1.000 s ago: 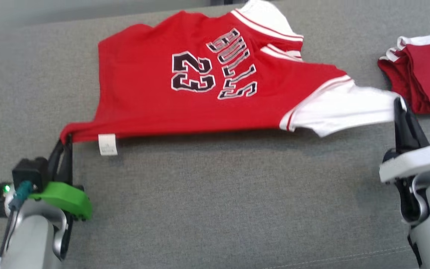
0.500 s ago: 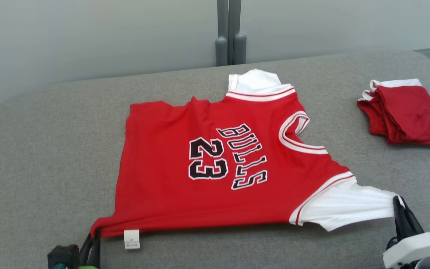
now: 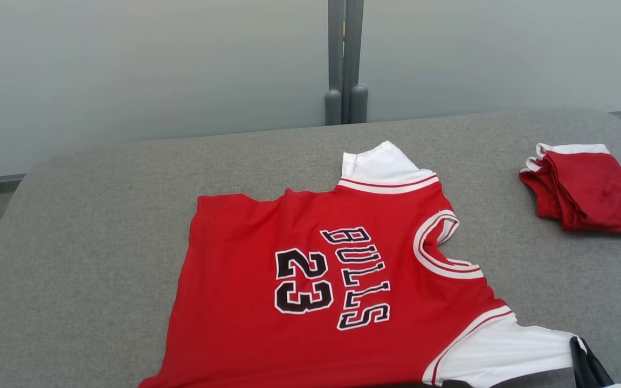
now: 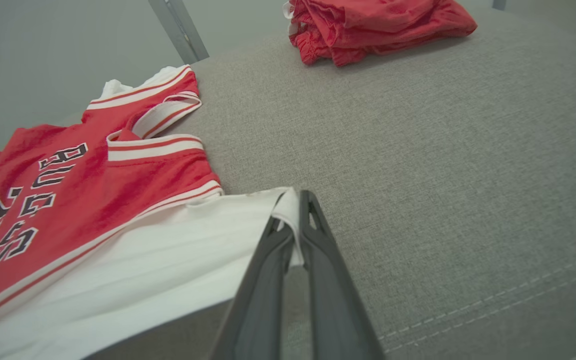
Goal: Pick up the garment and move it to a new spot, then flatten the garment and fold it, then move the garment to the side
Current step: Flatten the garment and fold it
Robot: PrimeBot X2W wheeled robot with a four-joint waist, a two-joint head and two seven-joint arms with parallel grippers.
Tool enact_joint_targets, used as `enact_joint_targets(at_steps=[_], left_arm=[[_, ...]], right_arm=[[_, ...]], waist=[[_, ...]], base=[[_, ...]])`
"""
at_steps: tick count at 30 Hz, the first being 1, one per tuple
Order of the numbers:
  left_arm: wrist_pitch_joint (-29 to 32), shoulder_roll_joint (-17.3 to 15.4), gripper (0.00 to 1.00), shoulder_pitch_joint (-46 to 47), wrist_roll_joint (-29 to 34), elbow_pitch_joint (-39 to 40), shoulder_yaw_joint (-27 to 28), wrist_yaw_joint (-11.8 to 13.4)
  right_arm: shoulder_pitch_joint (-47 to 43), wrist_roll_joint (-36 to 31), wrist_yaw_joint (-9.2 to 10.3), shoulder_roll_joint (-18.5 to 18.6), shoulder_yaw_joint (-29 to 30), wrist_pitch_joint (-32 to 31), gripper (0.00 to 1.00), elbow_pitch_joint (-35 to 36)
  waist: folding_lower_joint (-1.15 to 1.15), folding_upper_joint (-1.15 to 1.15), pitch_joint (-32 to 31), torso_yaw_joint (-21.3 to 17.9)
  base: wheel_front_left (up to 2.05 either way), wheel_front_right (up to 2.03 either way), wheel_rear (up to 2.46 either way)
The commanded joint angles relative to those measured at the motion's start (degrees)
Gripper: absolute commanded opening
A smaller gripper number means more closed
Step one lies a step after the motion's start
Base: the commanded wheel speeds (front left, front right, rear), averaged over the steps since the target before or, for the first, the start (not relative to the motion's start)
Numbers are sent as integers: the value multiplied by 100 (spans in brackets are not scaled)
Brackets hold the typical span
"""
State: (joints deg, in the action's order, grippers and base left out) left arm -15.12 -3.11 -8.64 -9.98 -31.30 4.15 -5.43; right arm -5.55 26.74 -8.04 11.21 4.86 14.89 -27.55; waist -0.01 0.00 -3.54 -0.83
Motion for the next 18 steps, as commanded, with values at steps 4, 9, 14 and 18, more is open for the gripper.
enact_joint_targets(at_steps=[4, 9, 14, 18], left_arm=[[-1, -132, 0, -240, 36, 38, 351, 67], [-1, -105, 0, -75, 118, 67, 343, 10], [-1, -76, 0, 66, 168, 90, 327, -58], [-1, -57, 0, 31, 179, 133, 335, -94]], right_arm=[[-141, 262, 103, 345, 134, 43, 0, -145], [-163, 355, 104, 463, 87, 43, 0, -75], [-223, 414, 102, 497, -127, 43, 0, -165], [-319, 537, 98, 505, -500, 41, 0, -276]], waist=[[1, 0, -38, 90], [1, 0, -15, 142], [1, 0, 0, 143], [1, 0, 16, 89]], base=[[0, 0, 0], [0, 0, 0], [0, 0, 0], [0, 0, 0]])
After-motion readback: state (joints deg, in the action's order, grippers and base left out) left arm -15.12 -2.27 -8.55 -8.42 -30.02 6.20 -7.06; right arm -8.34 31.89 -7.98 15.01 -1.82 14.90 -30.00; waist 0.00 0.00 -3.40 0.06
